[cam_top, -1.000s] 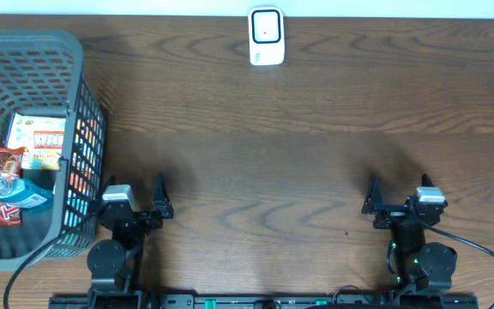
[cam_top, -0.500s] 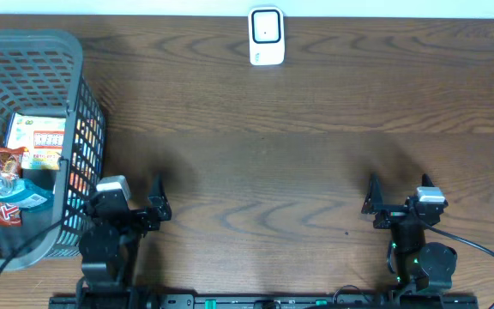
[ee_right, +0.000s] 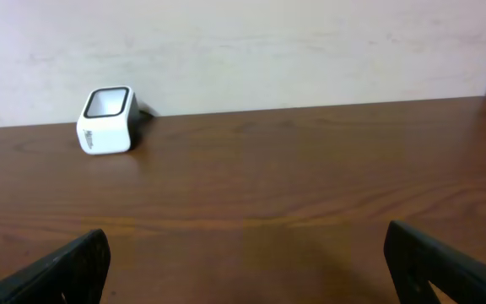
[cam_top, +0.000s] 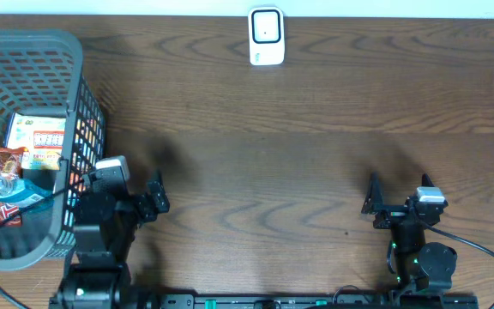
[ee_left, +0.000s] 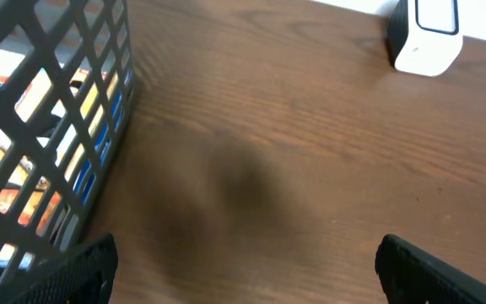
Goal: Scan the item barcode
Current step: 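Move the left gripper over the basket and lower toward the teal bottle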
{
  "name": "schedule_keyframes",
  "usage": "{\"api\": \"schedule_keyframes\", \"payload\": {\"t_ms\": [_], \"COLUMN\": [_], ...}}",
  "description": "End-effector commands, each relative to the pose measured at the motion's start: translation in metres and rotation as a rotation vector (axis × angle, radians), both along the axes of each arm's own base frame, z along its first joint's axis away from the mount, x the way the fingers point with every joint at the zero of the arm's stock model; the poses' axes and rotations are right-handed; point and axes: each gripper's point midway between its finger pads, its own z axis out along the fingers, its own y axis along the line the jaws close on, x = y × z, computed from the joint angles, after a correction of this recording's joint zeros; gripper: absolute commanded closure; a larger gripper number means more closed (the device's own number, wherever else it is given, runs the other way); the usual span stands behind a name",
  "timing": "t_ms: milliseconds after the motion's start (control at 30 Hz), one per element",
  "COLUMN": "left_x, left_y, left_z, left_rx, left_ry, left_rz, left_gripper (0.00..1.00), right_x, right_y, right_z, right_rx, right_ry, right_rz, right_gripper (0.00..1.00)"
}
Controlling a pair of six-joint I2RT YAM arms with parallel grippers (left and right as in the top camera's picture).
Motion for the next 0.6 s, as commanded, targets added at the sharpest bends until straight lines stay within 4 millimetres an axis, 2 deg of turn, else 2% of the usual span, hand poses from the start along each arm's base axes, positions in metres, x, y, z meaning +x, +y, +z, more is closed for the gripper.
{"api": "schedule_keyframes", "payload": {"t_ms": [0,400,567], "left_x": [0.002,-0.004,-0.005], "left_y": [0.000,0.000,0.002], "left_z": [0.013,0.031,0.032], "left_rx": [-0.009,-0.007,0.020], "left_ry": [0.001,0.019,0.022], "left_rz": [0.008,0.009,0.005], "left_gripper": [0.02,0.02,0.02], "right_x": [0.000,0.000,0.000], "right_y": [0.002,0.002,0.002], "right_z": [-0.001,-0.001,-0.001], "right_rx": [-0.012,-0.012,-0.012], "right_ry": [0.000,0.000,0.001], "right_rz": [0.007,0.007,0.007], "right_gripper": [0.01,0.01,0.01]}}
